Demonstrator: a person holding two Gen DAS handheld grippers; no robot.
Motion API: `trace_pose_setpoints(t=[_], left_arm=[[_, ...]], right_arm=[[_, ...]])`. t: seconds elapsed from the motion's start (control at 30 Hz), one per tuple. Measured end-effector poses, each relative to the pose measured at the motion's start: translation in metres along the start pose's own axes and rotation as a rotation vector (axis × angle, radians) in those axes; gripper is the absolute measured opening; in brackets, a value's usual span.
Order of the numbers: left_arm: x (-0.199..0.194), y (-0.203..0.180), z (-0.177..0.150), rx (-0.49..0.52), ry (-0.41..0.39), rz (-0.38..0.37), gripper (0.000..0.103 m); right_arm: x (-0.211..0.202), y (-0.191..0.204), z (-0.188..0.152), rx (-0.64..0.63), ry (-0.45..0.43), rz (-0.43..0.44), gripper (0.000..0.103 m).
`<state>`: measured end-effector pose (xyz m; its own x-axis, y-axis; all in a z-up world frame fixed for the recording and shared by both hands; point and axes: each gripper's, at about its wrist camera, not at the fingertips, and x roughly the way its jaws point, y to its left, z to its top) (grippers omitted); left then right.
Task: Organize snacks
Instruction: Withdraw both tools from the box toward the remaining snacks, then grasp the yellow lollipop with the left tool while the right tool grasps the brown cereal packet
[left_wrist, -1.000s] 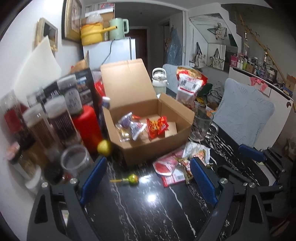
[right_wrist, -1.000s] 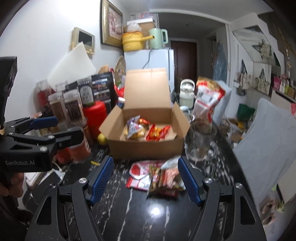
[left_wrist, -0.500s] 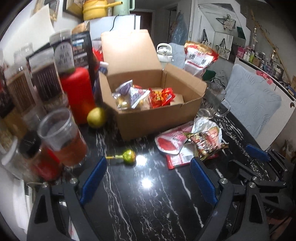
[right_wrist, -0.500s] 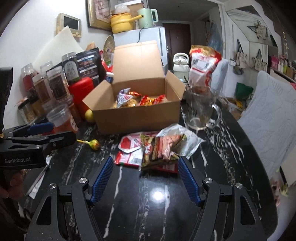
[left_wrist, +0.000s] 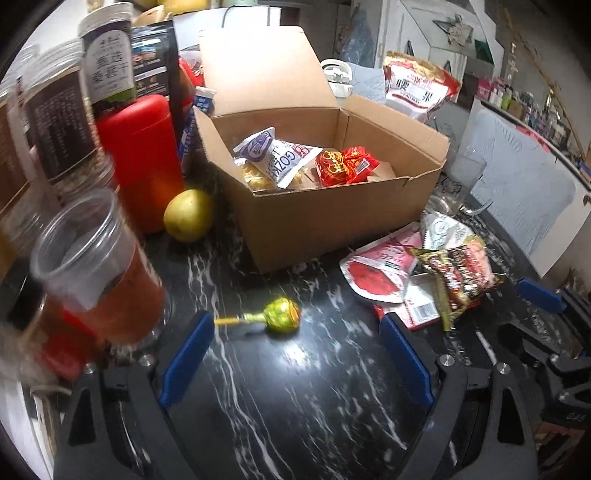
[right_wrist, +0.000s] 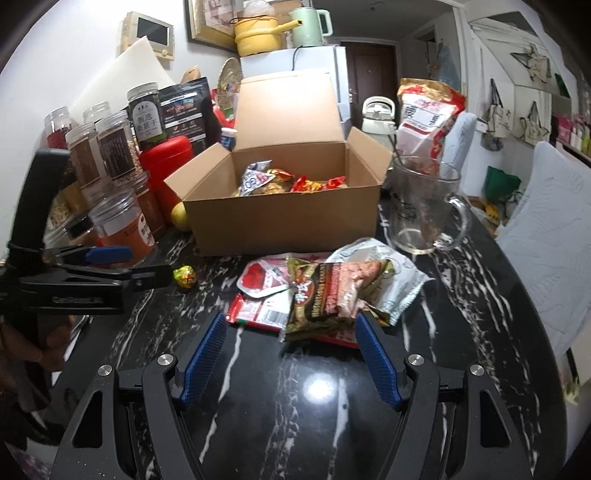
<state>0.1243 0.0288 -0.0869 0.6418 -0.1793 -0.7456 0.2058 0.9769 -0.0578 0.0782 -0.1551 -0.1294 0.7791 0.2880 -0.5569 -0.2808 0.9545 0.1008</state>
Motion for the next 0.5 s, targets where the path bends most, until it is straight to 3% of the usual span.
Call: trace_pose_setpoints(t=[0.2,0.37,0.5], left_arm=[[0.028,0.005,0.008,0.038,0.03,0.01,0.092],[0.041,0.004,0.014,0.1,0.034,0.007,0.08],[0.055,0.009,0.013,0.077,0.106,-0.057,0.067]], right_arm=[[0.015,-0.002,0.009,-0.008,0.014,0.002,0.073],[0.024,-0.008,0.016,0.003,0.024,-0.001,0.073],[0.031,-0.012,0.018,0.02,0.036,0.007,0.073]])
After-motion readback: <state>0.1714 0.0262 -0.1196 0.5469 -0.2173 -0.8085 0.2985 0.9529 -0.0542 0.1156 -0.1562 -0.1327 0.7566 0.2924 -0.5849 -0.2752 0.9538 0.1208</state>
